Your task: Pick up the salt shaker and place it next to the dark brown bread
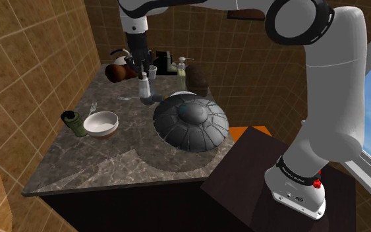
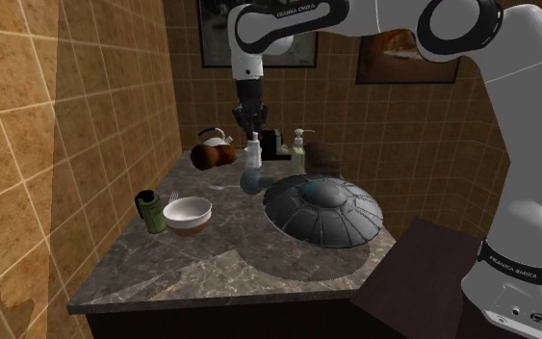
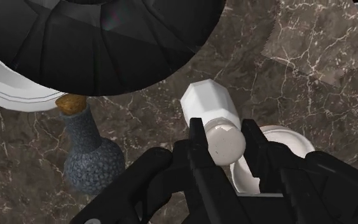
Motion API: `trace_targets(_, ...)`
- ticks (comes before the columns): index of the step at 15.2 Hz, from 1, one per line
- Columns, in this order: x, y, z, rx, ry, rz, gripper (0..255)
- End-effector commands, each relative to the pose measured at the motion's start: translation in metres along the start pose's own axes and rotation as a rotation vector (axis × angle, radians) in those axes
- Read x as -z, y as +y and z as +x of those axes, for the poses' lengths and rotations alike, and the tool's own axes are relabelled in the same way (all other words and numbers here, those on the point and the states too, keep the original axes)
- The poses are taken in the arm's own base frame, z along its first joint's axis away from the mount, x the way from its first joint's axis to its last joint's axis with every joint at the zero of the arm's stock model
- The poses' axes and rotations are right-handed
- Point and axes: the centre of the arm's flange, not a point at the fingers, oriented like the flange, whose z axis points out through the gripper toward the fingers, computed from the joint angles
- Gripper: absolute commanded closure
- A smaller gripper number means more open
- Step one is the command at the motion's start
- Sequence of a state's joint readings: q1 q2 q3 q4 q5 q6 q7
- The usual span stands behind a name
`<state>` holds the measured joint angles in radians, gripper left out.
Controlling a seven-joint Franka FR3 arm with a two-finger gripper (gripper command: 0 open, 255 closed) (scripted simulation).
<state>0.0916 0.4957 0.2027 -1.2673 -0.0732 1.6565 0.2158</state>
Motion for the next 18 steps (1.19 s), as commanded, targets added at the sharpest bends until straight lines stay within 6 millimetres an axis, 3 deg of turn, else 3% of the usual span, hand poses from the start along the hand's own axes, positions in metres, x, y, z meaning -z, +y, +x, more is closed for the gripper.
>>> trace_targets(1, 0.004, 0.012, -0.003, 0.0, 0.0, 0.0, 255)
trace_targets(18, 0.0, 0.233, -0.041, 0.0, 0.0, 0.0, 255)
